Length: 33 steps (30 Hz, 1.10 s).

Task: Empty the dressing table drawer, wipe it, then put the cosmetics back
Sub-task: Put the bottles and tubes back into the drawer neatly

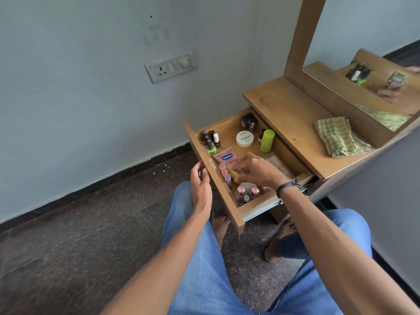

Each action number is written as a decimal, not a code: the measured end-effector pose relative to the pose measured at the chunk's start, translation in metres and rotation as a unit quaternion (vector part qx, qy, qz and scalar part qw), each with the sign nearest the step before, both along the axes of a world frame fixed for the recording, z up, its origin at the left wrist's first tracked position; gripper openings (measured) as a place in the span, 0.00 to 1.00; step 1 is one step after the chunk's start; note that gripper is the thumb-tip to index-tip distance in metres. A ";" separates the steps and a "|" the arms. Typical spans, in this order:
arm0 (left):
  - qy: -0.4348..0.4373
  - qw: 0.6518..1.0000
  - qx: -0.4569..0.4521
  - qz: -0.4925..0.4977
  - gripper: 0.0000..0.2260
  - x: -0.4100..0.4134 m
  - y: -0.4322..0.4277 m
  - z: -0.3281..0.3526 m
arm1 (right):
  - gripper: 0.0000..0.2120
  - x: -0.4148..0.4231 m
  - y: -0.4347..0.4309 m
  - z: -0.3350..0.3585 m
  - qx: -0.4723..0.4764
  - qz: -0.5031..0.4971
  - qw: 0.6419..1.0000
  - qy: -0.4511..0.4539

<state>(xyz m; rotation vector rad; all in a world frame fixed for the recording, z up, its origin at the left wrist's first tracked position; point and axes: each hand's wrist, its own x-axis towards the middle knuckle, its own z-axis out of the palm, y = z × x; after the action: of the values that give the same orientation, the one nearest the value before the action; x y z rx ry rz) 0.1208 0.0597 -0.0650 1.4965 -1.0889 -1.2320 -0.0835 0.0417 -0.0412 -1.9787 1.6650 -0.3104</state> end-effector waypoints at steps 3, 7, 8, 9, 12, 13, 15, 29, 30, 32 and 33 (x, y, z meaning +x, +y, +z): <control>0.002 1.000 -0.004 0.002 0.13 0.001 -0.001 -0.002 | 0.24 0.001 -0.003 -0.006 0.001 -0.010 1.000 0.000; -0.001 1.000 -0.009 -0.002 0.14 0.001 -0.002 -0.006 | 0.24 0.000 -0.001 -0.007 0.006 -0.033 0.999 -0.014; -0.002 1.000 -0.011 -0.001 0.14 0.001 -0.002 -0.006 | 0.24 0.001 -0.001 -0.007 0.008 -0.038 0.999 -0.016; 0.000 1.000 -0.014 0.000 0.13 0.000 -0.003 -0.007 | 0.25 0.002 0.000 -0.007 0.008 -0.042 0.999 -0.017; 0.002 1.000 -0.019 0.003 0.12 0.001 -0.003 -0.008 | 0.25 0.004 0.001 -0.007 0.007 -0.055 0.998 -0.023; 0.002 1.000 -0.020 0.003 0.12 0.001 -0.003 -0.009 | 0.25 0.004 0.001 -0.007 0.006 -0.057 0.998 -0.024; 0.002 1.000 -0.020 0.003 0.13 0.001 -0.003 -0.009 | 0.25 0.003 0.002 -0.006 0.005 -0.056 0.998 -0.032; 0.008 1.000 -0.015 -0.006 0.17 0.001 -0.003 -0.016 | 0.05 -0.034 0.102 0.006 -0.255 -0.348 0.887 -0.164; 0.009 1.000 -0.017 -0.004 0.17 0.001 -0.003 -0.016 | 0.05 -0.033 0.111 0.003 -0.260 -0.364 0.879 -0.167; 0.007 1.000 -0.017 -0.001 0.16 0.001 -0.002 -0.017 | 0.05 -0.033 0.121 -0.005 -0.265 -0.383 0.868 -0.174; 0.007 1.000 -0.016 -0.001 0.16 0.000 -0.002 -0.017 | 0.06 -0.032 0.124 -0.007 -0.269 -0.386 0.864 -0.178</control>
<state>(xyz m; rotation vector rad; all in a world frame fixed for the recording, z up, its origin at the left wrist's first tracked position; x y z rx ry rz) 0.1212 0.0573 -0.0819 1.4608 -1.0967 -1.2187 -0.1159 0.1653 -0.0486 -1.3191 2.1836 -1.4729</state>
